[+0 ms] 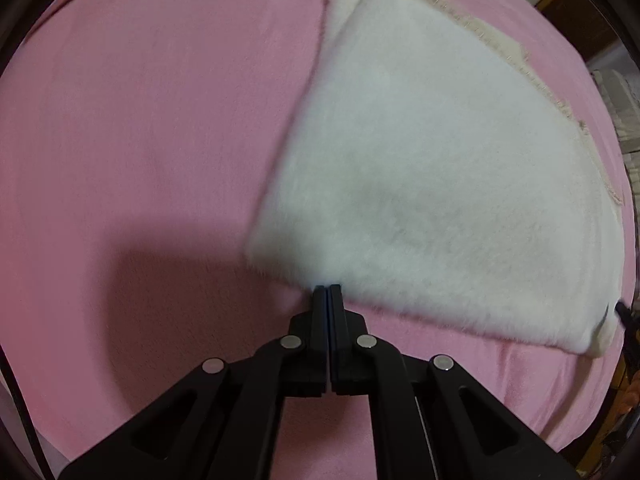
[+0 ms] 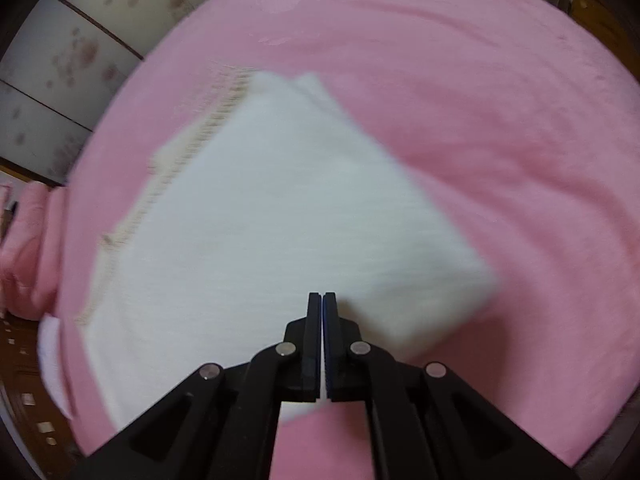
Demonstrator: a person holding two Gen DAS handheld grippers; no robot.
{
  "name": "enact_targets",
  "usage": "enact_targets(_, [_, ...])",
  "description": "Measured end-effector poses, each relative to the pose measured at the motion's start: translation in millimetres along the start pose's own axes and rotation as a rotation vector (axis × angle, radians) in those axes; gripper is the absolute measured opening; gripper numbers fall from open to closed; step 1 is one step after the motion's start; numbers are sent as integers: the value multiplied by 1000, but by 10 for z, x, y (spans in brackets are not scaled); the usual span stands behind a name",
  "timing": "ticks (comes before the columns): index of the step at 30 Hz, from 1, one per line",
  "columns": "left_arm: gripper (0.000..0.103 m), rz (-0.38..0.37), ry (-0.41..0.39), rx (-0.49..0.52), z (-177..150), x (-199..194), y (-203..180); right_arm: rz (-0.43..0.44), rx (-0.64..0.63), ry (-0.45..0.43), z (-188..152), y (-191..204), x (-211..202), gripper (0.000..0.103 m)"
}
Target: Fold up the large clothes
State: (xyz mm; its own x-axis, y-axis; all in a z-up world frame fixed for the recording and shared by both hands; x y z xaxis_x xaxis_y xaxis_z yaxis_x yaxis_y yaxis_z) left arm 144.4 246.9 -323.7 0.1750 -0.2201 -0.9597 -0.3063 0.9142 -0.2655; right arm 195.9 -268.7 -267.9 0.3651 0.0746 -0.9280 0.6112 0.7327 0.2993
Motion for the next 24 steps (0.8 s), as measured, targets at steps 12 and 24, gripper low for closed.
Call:
enact_targets(12, [1,-33,-47,-61,-208,12,28,9,-405,256,-253,1892,803,0])
enact_targets(24, [32,-139,-37,-166,-424,-106,165,-192,-621,325,-430,1850,1175,0])
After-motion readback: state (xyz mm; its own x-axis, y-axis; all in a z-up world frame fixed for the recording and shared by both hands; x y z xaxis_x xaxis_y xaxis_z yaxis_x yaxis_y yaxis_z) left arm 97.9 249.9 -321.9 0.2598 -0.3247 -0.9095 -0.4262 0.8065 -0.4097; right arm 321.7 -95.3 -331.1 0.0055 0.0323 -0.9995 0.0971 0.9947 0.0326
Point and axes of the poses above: each gripper's, at about its wrist camera, not at the fingertips, and x roughly the way its jaws point, y to its left, z to its top, the point moved 7 cm from there along x, roughly the way its jaws point, and after that the axes turned 6 degrees about -z, right-handed, at the moved point
